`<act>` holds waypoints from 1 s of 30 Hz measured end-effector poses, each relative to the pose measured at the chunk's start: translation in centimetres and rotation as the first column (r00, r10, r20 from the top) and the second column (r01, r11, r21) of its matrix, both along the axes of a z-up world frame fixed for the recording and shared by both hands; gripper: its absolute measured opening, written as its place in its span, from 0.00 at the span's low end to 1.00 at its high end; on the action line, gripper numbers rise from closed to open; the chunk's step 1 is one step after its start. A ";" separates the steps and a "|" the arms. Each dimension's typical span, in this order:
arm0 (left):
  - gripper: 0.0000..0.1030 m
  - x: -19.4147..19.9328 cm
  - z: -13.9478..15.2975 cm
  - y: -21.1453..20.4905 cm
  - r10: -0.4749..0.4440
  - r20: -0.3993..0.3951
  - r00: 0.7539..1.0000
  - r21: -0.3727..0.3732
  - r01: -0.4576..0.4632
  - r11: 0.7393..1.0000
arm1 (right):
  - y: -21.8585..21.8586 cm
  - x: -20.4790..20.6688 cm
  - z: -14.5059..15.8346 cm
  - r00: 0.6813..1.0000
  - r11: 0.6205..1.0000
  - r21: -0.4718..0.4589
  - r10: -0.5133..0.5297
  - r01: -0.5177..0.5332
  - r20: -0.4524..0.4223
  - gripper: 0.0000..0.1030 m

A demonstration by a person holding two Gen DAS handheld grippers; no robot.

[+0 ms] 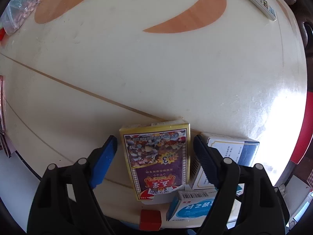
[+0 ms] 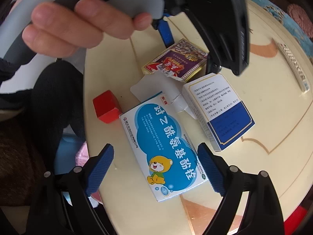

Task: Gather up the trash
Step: 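Close the left gripper on the purple card box while the right gripper grasps the blue medicine box, then lift the card box and medicine box with both grippers toward the pink bin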

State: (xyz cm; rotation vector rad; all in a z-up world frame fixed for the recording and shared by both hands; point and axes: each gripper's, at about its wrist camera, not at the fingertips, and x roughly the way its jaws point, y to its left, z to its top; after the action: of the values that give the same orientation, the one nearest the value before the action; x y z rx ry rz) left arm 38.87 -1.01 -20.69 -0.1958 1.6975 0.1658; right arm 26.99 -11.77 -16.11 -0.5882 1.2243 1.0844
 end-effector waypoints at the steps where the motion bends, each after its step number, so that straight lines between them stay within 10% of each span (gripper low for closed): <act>1: 0.75 0.0 0.0 0.0 0.005 0.000 1.000 0.000 -0.005 1.000 | 0.1 0.0 -0.1 1.000 1.000 -0.006 0.002 -0.002 0.002 0.83; 14: 0.75 1.1 0.1 -0.5 0.005 -0.004 1.000 0.003 -0.005 1.000 | 2.1 -0.7 -2.2 0.998 0.995 -0.091 0.045 -0.042 0.039 0.81; 20: 0.67 0.7 0.5 -0.4 0.002 0.013 1.000 0.022 -0.003 1.000 | -0.2 1.0 -1.5 0.996 0.995 -0.052 -0.084 0.086 0.045 0.28; 30: 0.61 0.9 2.1 1.7 -0.014 0.025 1.000 -0.009 0.015 1.000 | -0.6 -1.4 -1.4 0.971 0.979 -0.019 -0.199 0.203 0.129 0.25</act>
State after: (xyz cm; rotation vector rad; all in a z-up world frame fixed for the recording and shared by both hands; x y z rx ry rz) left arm 39.76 0.73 -18.62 -0.1915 1.6746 0.1442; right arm 25.57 -12.32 -17.46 -0.5368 1.1654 0.8458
